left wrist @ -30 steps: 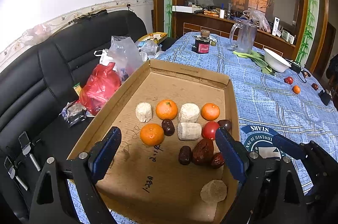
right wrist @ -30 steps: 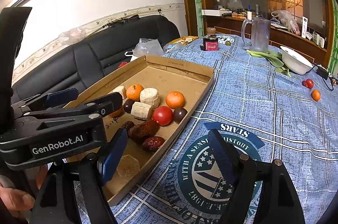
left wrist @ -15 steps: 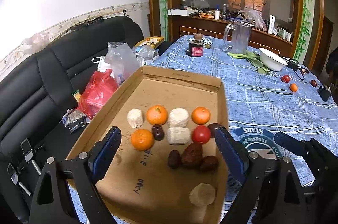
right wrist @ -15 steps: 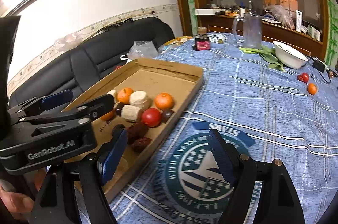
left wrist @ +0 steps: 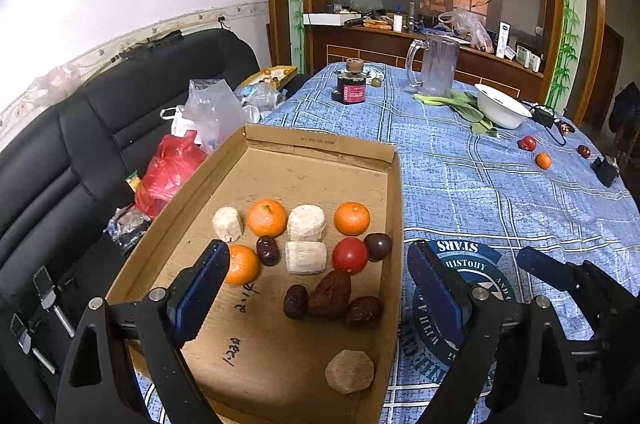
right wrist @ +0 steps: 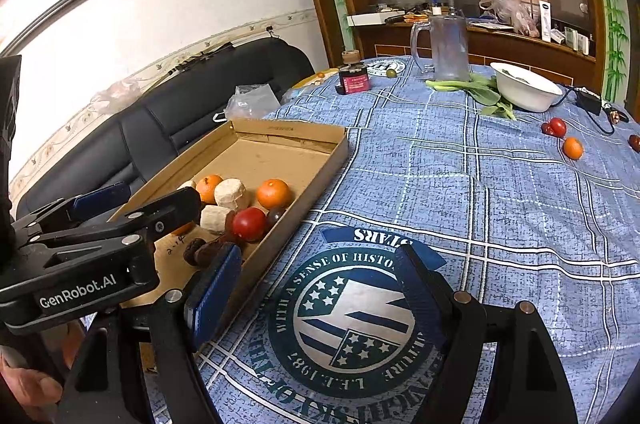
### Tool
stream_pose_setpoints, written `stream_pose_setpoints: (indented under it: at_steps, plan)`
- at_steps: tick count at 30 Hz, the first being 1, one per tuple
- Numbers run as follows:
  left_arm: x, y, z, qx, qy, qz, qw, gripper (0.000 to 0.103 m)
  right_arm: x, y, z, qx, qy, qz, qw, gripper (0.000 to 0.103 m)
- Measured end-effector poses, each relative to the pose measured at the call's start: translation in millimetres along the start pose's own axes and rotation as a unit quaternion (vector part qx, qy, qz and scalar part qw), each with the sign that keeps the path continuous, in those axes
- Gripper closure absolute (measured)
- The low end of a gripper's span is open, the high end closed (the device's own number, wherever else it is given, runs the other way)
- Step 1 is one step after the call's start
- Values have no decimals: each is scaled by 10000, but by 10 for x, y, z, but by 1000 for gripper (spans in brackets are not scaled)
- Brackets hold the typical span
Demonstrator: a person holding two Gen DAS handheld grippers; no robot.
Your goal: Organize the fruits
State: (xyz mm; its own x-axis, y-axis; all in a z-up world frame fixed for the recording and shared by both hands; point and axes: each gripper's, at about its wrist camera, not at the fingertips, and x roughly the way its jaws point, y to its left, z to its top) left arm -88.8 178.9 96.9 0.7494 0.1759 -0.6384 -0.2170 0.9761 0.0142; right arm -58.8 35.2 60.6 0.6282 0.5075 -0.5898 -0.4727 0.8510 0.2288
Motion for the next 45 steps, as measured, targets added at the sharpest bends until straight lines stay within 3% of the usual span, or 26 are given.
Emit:
stream_pose_setpoints:
  at_steps: [4,8,14,22,29,35,38,45]
  plan:
    - [-10,55,-7,-109,-108,-96,9998,13,2,-4,-3,0,-10,10,10000,20]
    - [-54,50,-18,4,-334,154,9993,13,-4,-17,0,23,-22,41,10000,20]
    - [-85,-103,24,108,-299,95,9995,13,-107,-121,8,73,-62,-64,9999,20]
    - [114,-838,71,271,147,-675,9972,11,-362,-867,-116,437,265,-1187,9916,20]
    - [491,-1664,-84,613,745,-1104,9892,12,-580,-1724,-272,850,647,-2283,9677,15]
    - [872,-1997,-343,731,1332,-1077,9825,10,-575,-2062,-355,1128,837,-2580,9559,15]
    - [889,-2053,-379,862,1271,-978,9833,4,-498,-2145,-375,1226,1034,-2607,9520,10]
    - [893,-2037,-386,850,1282,-847,9845,0,-470,-2179,-369,1316,1086,-2721,9470,1]
